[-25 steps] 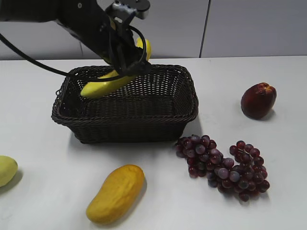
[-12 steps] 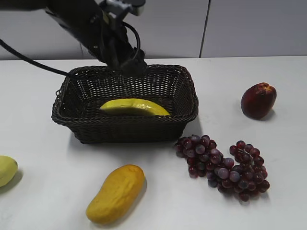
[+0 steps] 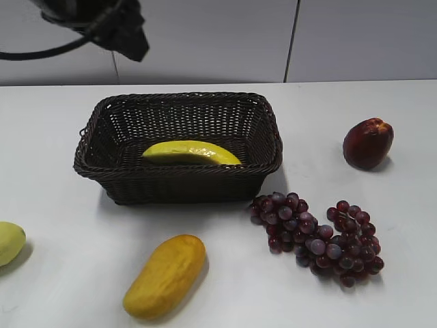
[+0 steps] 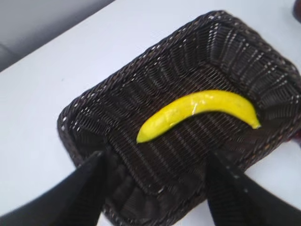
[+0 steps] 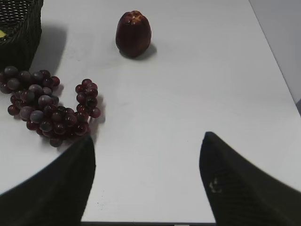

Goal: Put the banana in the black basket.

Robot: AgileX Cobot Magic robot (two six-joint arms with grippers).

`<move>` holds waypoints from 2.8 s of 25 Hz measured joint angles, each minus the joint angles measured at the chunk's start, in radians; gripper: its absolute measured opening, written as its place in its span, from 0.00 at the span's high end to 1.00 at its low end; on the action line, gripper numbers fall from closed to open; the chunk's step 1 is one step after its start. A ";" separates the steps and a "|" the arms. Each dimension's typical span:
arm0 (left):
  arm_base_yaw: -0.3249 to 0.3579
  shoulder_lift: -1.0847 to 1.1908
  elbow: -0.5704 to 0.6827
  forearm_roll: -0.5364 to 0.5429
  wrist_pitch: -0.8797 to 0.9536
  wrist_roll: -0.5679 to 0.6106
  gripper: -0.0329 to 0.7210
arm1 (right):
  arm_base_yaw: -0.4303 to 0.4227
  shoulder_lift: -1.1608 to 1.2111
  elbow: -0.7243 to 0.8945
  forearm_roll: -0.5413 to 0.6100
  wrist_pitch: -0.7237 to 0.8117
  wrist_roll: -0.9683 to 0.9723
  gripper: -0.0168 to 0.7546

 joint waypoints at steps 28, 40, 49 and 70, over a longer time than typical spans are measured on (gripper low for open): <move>0.519 -0.815 0.571 -0.053 0.173 -0.057 0.17 | 0.000 0.000 0.000 0.000 0.000 0.000 0.26; 0.519 -1.315 0.870 -0.054 0.218 -0.099 0.10 | 0.000 0.000 0.000 0.000 0.000 0.000 0.26; 0.519 -1.405 0.936 -0.052 0.205 -0.117 0.10 | 0.000 0.000 0.000 0.000 0.000 0.000 0.26; 0.519 -1.476 0.957 -0.055 0.173 -0.117 0.37 | 0.000 0.000 0.000 0.000 0.000 0.000 0.26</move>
